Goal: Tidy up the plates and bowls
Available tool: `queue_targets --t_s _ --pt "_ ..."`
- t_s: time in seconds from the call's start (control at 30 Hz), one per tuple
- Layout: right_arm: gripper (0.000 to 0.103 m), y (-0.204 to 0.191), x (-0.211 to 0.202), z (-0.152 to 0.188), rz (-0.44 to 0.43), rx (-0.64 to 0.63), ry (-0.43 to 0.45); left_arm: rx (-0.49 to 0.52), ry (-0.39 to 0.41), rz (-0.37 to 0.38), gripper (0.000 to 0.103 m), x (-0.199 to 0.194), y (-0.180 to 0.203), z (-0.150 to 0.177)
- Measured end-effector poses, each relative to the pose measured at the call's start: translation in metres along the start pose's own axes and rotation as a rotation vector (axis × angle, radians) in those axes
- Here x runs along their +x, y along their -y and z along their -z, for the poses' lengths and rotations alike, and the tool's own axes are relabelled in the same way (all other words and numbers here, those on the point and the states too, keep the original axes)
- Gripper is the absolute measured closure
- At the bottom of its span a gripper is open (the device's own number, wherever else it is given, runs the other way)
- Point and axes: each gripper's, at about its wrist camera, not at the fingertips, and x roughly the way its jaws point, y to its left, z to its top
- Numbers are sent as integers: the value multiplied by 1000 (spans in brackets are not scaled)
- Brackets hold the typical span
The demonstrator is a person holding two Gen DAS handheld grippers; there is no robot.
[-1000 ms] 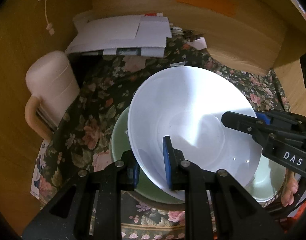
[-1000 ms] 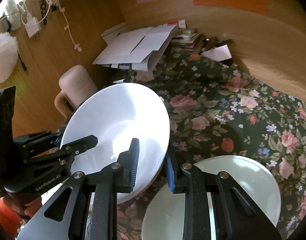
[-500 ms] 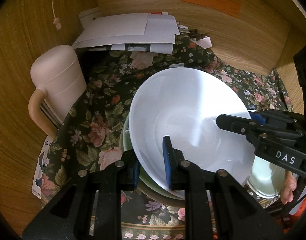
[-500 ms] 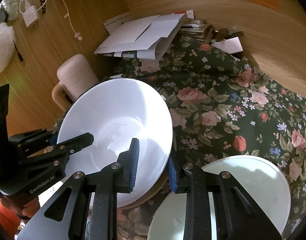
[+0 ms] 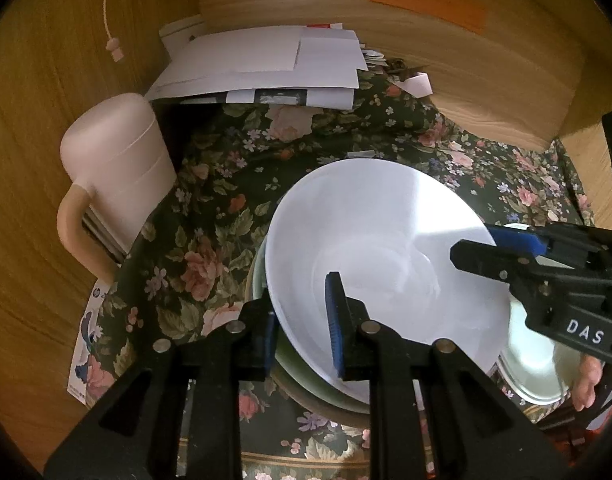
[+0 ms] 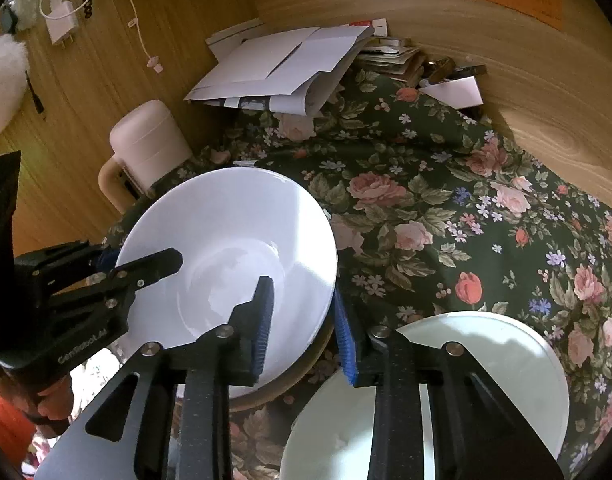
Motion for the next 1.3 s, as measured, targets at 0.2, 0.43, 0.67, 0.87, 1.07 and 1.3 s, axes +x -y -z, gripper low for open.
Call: queue_targets --t_s 0.2,0.43,0.67,0.87,1.07,1.3 --pt "68 2 -3 3 -7 13 12 24 -22 20 63 2 7 -8" --pt "67 -2 -12 1 -24 6 44 42 -21 -2 61 1 11 -15" --pt "67 -1 -10 2 -29 2 37 56 47 -14 49 -18 5 -19" --pt "60 5 -13 3 -20 15 42 14 13 -33 48 -10 -6 -12" --pt "52 12 -7 5 -12 33 21 -49 -41 8 42 3 -16 3" --pt "52 12 9 9 -43 42 -41 -77 -60 36 42 11 -14 14"
